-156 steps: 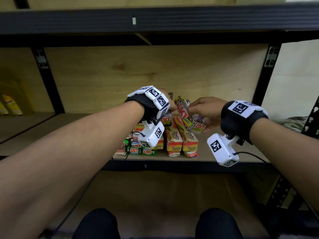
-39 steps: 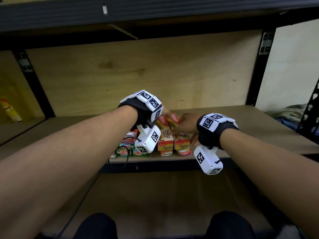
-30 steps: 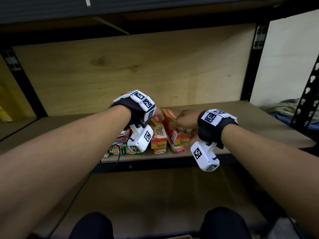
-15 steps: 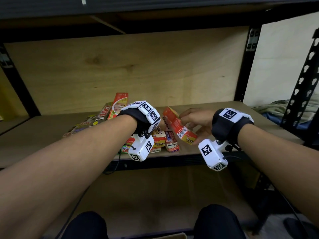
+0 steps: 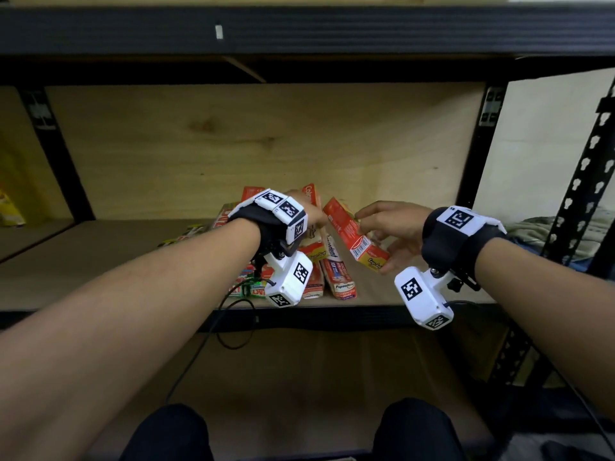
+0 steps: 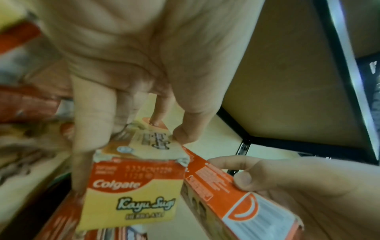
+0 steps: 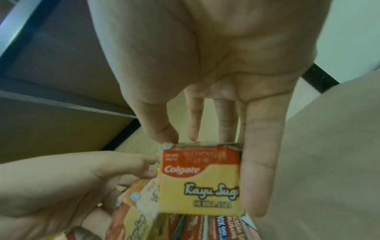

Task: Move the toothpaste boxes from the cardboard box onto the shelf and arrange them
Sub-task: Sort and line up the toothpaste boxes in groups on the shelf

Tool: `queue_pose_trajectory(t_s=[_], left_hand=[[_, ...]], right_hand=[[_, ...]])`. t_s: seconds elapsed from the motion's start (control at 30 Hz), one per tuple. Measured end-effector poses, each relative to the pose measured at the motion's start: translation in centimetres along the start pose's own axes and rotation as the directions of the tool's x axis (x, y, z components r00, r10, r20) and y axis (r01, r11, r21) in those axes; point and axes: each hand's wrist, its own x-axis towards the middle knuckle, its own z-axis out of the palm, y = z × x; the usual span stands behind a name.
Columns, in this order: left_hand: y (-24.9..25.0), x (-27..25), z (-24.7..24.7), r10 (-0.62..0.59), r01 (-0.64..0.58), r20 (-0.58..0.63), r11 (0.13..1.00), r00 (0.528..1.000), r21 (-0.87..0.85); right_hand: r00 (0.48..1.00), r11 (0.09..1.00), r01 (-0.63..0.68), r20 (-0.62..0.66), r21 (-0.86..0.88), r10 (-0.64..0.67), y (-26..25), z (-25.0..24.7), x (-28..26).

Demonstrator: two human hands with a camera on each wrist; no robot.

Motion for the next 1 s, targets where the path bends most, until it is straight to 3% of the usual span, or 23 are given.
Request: queue_pose_trajectory(t_s=[0.3, 0.5, 0.6, 0.8, 1.0], left_hand=[[-4.1, -2.6, -8.4, 0.025, -0.032, -0.138, 0.998, 0.990, -0.051], [-9.5, -3.4, -11.7, -0.018, 0.026, -0.171, 0.999, 0.985, 0.044], [-12.3, -3.7, -12.3, -0.034, 0.063, -0.178, 0.985, 0.983, 0.162], [-18.1, -3.0, -11.4, -0.144, 0.163, -0.161, 0.981, 0.976, 0.109], [-23.1, -1.1, -9.5, -0.231, 0.234, -0.149, 0.972, 0.961, 0.002]], right_hand=[[0.996, 0.996, 0.082, 0.037, 0.045, -0.084, -6.0, 3.3, -1.0], [0.986, 0.988, 0.149, 0.070, 0.028, -0.151, -10.2, 7.0, -1.2], [0.981, 0.985, 0.168, 0.090, 0.034, -0.170, -12.2, 9.2, -1.0], [0.933, 0.928, 0.342, 0.173, -0.146, -0.316, -15.5, 13.6, 0.6], [0.945, 0.944, 0.244, 0.271, -0.223, -0.180, -17.8, 17.7, 2.1]])
